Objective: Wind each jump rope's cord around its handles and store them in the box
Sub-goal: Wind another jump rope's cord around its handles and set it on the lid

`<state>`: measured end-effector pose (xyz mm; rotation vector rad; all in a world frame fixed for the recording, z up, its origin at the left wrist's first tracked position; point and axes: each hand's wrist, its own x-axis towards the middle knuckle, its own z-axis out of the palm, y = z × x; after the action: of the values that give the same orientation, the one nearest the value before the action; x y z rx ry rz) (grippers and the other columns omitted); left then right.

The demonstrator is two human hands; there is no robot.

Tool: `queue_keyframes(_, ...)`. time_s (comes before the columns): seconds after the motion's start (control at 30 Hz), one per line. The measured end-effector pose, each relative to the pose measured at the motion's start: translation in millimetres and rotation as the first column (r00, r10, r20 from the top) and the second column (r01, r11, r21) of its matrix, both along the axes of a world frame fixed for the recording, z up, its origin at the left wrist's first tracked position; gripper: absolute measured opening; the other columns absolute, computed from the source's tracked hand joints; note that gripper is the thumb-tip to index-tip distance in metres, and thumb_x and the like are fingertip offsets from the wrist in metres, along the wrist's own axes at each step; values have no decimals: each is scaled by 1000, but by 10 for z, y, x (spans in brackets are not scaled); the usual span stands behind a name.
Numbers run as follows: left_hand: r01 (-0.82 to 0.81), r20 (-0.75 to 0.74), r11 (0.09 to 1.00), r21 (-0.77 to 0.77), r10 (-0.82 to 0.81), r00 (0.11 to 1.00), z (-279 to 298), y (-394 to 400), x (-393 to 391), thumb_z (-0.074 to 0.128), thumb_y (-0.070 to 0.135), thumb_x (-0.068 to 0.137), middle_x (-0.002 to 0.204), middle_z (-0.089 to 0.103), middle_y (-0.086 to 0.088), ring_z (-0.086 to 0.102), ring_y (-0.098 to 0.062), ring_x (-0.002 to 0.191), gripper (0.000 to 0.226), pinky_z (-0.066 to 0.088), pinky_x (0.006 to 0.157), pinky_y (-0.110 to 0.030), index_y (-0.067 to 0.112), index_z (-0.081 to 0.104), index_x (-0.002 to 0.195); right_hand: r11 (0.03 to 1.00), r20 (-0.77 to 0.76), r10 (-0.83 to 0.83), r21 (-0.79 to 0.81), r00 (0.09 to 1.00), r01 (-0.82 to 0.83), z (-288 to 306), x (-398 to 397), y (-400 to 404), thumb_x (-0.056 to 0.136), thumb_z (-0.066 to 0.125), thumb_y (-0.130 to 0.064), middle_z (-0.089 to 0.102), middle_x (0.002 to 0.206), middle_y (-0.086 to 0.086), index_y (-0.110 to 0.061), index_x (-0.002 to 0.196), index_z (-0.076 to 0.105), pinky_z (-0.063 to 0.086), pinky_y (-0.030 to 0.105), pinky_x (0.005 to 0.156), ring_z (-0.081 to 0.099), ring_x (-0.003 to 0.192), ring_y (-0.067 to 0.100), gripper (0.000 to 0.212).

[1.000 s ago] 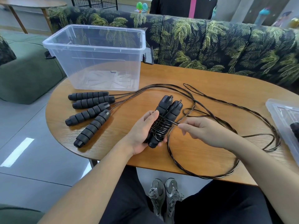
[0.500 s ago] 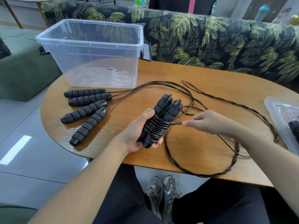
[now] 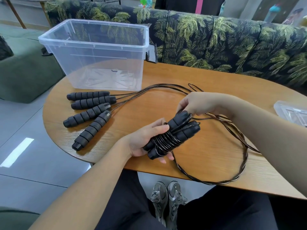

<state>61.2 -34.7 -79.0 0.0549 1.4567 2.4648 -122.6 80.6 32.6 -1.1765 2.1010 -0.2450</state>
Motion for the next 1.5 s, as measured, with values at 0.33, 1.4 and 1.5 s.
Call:
queue_keyframes(0.33, 25, 88, 995, -94, -17, 996, 62, 68, -36, 57, 33, 99, 116, 67, -19, 72, -39, 89, 39, 63, 68, -46, 24, 48, 136, 976, -400, 216, 102, 890, -191, 316, 469, -173, 84, 75, -42, 65, 76, -15, -33, 74, 65, 46, 27, 67, 60, 79, 10, 17)
queue_keyframes(1.4, -231, -125, 973, -3, 228, 965, 34, 137, 69, 33, 40, 103, 99, 68, -13, 62, -29, 69, 43, 49, 58, -37, 8, 49, 126, 970, 56, 65, -240, 996, -49, -169, 378, 754, 97, 49, -51, 50, 58, -9, -27, 86, 70, 56, 38, 65, 51, 55, 11, 34)
queue_keyframes(1.5, -207, -94, 977, -46, 202, 975, 73, 157, 82, 25, 53, 102, 84, 72, -3, 64, -19, 62, 59, 50, 56, -33, 4, 54, 119, 979, 164, 102, -192, 981, -70, -183, 285, 766, 95, 48, -54, 51, 57, -4, -20, 86, 70, 61, 38, 77, 53, 59, 15, 42)
